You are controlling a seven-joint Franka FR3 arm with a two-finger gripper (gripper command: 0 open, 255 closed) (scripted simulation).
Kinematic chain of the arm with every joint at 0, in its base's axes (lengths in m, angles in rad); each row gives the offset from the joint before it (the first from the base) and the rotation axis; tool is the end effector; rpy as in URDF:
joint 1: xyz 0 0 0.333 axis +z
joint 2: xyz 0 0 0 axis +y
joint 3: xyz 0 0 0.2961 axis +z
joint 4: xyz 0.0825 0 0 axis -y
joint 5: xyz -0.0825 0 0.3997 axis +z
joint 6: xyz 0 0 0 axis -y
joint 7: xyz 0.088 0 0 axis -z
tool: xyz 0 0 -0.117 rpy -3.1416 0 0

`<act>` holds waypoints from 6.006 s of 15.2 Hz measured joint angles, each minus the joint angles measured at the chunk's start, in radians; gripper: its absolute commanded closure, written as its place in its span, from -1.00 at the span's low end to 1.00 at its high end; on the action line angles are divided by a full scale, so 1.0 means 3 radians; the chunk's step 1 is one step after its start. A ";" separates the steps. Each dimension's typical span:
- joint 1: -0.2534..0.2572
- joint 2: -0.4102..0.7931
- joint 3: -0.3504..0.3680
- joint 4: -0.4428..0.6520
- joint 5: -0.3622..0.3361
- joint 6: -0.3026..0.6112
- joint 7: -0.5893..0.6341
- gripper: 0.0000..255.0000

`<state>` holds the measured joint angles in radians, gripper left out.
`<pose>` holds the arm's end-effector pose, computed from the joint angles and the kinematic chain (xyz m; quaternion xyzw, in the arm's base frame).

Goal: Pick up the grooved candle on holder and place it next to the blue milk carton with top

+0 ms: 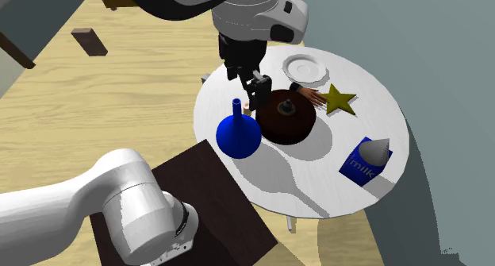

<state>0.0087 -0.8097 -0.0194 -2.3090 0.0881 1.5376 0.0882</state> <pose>0.3277 0.0053 0.5948 -0.9975 0.0442 -0.0170 0.0517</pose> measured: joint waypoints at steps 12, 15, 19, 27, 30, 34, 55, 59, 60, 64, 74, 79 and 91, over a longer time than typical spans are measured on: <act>0.0130 0.0523 0.0409 -0.0518 0.0179 0.1046 0.0261 -1.00; 0.0164 0.0788 0.0533 -0.0618 0.0214 0.1411 0.0338 -1.00; 0.0212 0.1162 0.0714 -0.0672 0.0241 0.1845 0.0481 -1.00; 0.0237 0.2120 0.1023 -0.0516 0.0074 0.2632 0.0832 -1.00; 0.0242 0.2560 0.1105 -0.0363 -0.0107 0.2898 0.1026 -1.00; 0.0289 0.3030 0.1136 -0.0177 -0.0368 0.3146 0.1273 -1.00; 0.0343 0.3405 0.1084 -0.0164 -0.0584 0.3495 0.1442 1.00; 0.0344 0.3406 0.1083 -0.0163 -0.0585 0.3495 0.1442 1.00; 0.0340 0.3387 0.1088 -0.0164 -0.0573 0.3475 0.1434 1.00; 0.0313 0.3236 0.1118 -0.0156 -0.0484 0.3323 0.1366 1.00; 0.0289 0.2880 0.1160 -0.0066 -0.0297 0.2897 0.1244 1.00; 0.0282 0.2723 0.1162 0.0014 -0.0226 0.2668 0.1193 1.00; 0.0281 0.2415 0.1148 0.0263 -0.0114 0.2125 0.1121 1.00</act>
<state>0.0929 -0.0852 0.3251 -2.2301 0.0540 2.1750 0.4244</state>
